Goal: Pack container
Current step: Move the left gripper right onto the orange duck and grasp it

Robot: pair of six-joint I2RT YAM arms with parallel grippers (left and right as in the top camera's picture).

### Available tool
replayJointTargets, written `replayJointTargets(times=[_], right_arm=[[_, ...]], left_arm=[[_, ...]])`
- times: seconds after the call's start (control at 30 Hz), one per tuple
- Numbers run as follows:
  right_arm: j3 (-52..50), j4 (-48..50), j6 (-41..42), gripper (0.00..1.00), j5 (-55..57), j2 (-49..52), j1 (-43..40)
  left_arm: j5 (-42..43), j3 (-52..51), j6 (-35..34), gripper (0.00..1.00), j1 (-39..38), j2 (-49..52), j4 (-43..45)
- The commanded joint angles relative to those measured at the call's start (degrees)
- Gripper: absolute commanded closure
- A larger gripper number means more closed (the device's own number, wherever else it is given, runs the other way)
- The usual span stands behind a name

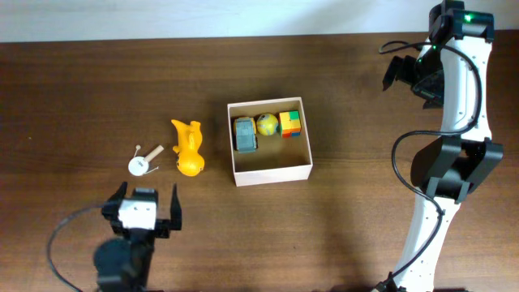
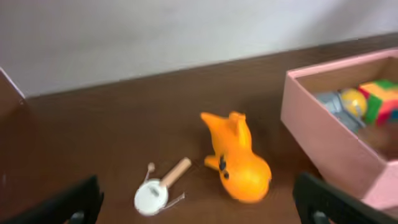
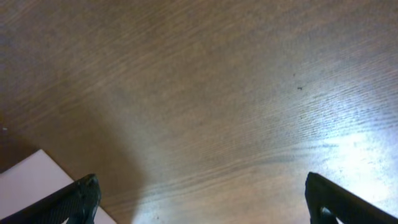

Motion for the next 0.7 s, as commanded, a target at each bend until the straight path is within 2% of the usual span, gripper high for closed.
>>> replayJointTargets(times=[0.0, 0.2, 0.33, 0.57, 0.67], right_arm=[[0.92, -0.04, 0.55, 0.01, -0.35, -0.04, -0.15], [0.92, -0.22, 0.55, 0.01, -0.39, -0.04, -0.17], [0.92, -0.17, 0.55, 0.01, -0.61, -0.04, -0.57], [0.92, 0.0, 0.52, 0.01, -0.57, -0.04, -0.63], [0.92, -0.09, 0.52, 0.01, -0.57, -0.04, -0.63]], left_arm=[[1.05, 14.16, -0.72, 0.01, 0.24, 14.12, -3.67], [9.29, 37.7, -0.74, 0.01, 0.24, 39.19, -20.5], [15.43, 46.49, -0.72, 0.01, 0.24, 50.64, -29.03], [22.49, 47.39, -0.72, 0.01, 0.24, 63.25, -24.98], [20.87, 47.36, -0.7, 0.01, 0.24, 68.06, -22.45]])
